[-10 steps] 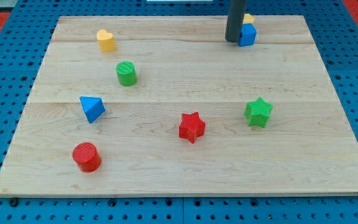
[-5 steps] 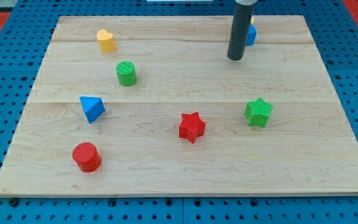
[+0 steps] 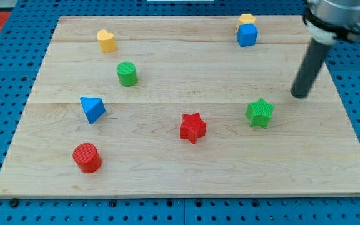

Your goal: Slide green star towards top center

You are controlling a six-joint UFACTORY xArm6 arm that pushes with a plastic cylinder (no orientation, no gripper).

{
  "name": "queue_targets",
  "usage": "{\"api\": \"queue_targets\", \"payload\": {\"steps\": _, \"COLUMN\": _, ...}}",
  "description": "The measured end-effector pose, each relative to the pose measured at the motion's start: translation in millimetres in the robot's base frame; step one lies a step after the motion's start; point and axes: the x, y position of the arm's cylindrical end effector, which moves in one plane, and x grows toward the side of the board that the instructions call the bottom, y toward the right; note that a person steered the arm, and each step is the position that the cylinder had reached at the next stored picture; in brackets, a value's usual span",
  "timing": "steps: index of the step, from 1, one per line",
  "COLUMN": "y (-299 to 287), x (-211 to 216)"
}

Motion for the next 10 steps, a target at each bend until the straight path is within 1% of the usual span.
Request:
{"api": "queue_targets", "payload": {"steps": 1, "y": -46, "x": 37}}
{"api": "queue_targets", "payload": {"steps": 2, "y": -125, "x": 20}}
{"api": "queue_targets", "payload": {"steps": 4, "y": -200, "x": -87}}
{"api": "queue_targets", "payload": {"steps": 5, "y": -242, "x": -132}}
{"api": "queue_targets", "payload": {"steps": 6, "y": -245, "x": -114}}
{"api": "queue_targets", "payload": {"steps": 7, "y": -270, "x": -130}}
{"api": "queue_targets", "payload": {"steps": 8, "y": -266, "x": -171}}
{"api": "queue_targets", "payload": {"steps": 9, "y": -265, "x": -186}}
{"api": "queue_targets", "payload": {"steps": 10, "y": -268, "x": -179}}
